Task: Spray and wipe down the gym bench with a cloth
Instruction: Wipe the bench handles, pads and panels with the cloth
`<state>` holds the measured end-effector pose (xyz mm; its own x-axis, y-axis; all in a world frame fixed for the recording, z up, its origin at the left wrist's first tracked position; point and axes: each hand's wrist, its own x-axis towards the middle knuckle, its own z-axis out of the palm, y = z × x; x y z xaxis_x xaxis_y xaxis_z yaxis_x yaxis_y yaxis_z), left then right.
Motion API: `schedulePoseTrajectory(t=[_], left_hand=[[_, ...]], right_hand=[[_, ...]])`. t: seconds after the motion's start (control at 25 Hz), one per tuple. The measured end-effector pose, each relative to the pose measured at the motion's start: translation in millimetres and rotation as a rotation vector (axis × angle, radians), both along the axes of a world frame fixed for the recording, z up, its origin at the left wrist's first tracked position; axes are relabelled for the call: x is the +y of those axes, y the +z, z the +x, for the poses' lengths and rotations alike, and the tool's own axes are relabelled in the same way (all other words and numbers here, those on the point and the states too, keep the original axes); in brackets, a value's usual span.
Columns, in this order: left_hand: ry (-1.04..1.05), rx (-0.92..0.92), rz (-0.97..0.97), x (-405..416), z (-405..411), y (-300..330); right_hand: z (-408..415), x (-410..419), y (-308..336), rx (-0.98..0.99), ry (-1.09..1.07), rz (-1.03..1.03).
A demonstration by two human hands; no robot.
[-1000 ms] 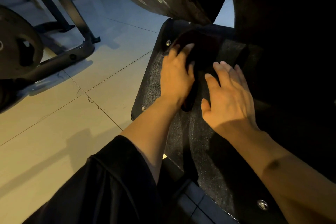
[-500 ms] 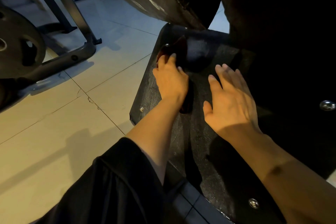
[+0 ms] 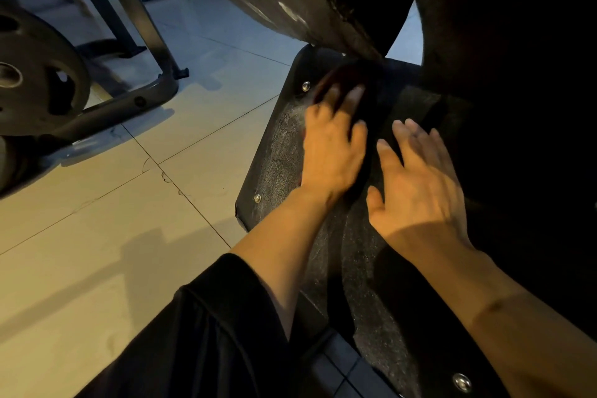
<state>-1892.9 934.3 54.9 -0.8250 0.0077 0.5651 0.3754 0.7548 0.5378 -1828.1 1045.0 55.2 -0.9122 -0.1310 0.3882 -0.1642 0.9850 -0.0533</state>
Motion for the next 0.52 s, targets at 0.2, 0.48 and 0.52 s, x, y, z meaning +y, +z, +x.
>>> schedulePoseTrajectory(t=[0.2,0.48,0.52], left_hand=[[0.277,-0.147,0.245,-22.4,-40.4,4.6],[0.089,-0.095,-0.052,-29.9,-35.2,12.4],[0.14,-0.152,0.023,-32.2,-43.0,16.0]], right_hand=[[-4.4,3.1,-9.5,0.058,0.026,0.005],[-6.6,8.6,-13.7,0.143,0.042,0.07],[-6.2,9.5,-14.4,0.146,0.046,0.072]])
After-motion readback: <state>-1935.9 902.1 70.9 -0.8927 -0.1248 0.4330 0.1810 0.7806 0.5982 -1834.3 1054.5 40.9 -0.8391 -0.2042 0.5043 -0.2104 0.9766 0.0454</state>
